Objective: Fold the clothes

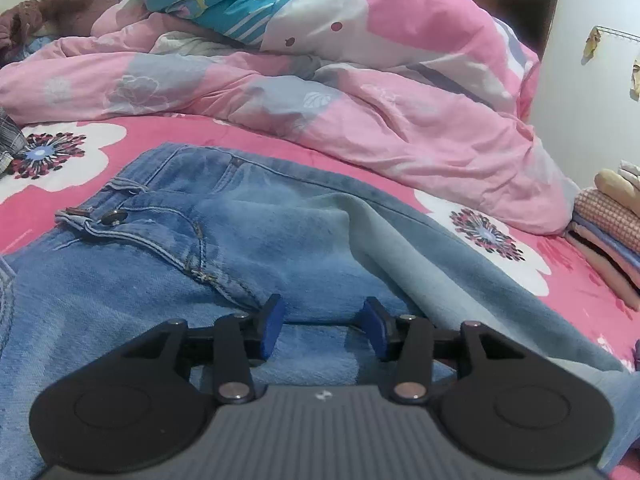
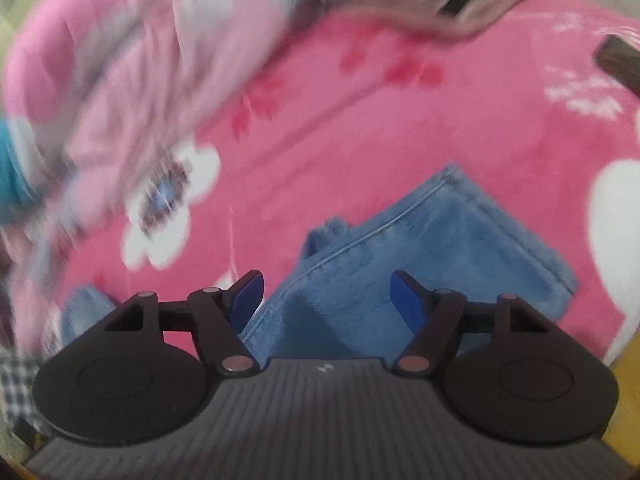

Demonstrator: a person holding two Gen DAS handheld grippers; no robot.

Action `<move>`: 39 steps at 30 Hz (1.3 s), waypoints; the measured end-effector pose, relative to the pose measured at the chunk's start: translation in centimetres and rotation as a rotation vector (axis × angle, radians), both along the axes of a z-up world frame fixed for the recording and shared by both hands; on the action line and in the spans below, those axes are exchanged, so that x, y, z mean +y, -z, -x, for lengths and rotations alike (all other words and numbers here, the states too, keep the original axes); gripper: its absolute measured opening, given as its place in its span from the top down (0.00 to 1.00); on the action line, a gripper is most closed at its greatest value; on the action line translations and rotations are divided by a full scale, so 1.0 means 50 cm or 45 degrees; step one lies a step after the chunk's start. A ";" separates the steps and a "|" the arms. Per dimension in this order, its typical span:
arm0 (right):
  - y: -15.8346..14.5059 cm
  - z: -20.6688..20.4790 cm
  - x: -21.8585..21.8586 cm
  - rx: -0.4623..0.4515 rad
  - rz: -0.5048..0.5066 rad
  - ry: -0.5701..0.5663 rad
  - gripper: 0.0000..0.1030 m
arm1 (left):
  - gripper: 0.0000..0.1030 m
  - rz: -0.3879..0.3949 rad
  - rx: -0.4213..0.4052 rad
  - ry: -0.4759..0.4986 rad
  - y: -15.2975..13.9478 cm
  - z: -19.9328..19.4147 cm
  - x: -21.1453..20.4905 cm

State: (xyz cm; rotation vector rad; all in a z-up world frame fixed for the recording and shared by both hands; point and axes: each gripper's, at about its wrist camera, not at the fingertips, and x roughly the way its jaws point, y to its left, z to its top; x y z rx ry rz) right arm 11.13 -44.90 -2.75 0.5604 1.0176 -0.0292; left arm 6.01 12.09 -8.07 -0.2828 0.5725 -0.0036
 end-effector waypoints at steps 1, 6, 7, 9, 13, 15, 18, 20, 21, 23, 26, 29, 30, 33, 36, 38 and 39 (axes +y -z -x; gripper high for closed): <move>0.006 -0.033 0.010 0.057 0.017 -0.014 0.31 | 0.53 0.001 -0.003 0.003 0.001 0.000 0.000; 0.057 -0.149 0.097 0.293 0.274 -0.189 0.18 | 0.52 0.041 -0.013 0.010 0.004 0.003 0.007; 0.064 -0.153 0.118 0.301 0.360 -0.253 0.19 | 0.52 0.054 -0.015 0.010 0.005 0.004 0.010; 0.063 -0.136 0.149 0.266 0.495 -0.335 0.31 | 0.52 0.078 -0.020 0.011 0.006 0.005 0.015; 0.042 -0.084 0.155 0.174 0.571 -0.337 0.72 | 0.52 0.105 -0.025 0.011 0.009 0.005 0.020; 0.020 -0.067 0.138 0.107 0.491 -0.279 0.90 | 0.52 0.111 -0.026 0.012 0.010 0.005 0.021; -0.061 -0.027 0.136 -0.131 0.416 -0.232 0.92 | 0.52 0.123 -0.027 0.011 0.010 0.004 0.024; -0.135 0.007 0.131 -0.330 0.344 -0.203 0.92 | 0.52 0.126 -0.028 0.009 0.011 0.004 0.024; -0.173 0.028 0.129 -0.435 0.309 -0.194 0.92 | 0.52 0.126 -0.029 0.008 0.011 0.004 0.024; -0.241 0.080 0.127 -0.630 0.268 -0.192 0.93 | 0.52 0.126 -0.029 0.007 0.011 0.004 0.025; -0.283 0.178 0.114 -0.868 0.265 -0.197 0.93 | 0.53 0.124 -0.031 0.004 0.013 0.005 0.025; -0.231 0.268 0.055 -0.941 0.200 -0.098 0.93 | 0.53 0.116 -0.031 0.002 0.013 0.006 0.023; -0.202 0.290 0.030 -0.915 0.165 -0.039 0.93 | 0.53 0.111 -0.031 0.002 0.013 0.006 0.022; -0.073 0.343 -0.048 -0.752 0.055 0.151 0.93 | 0.53 0.089 -0.028 0.001 0.012 0.006 0.018; 0.044 0.380 -0.105 -0.586 -0.032 0.313 0.82 | 0.53 0.056 -0.022 -0.001 0.010 0.005 0.011; 0.083 0.403 -0.131 -0.543 -0.095 0.386 0.75 | 0.53 0.031 -0.018 -0.003 0.008 0.005 0.006; 0.092 0.415 -0.140 -0.538 -0.109 0.418 0.69 | 0.52 0.021 -0.016 -0.004 0.008 0.005 0.004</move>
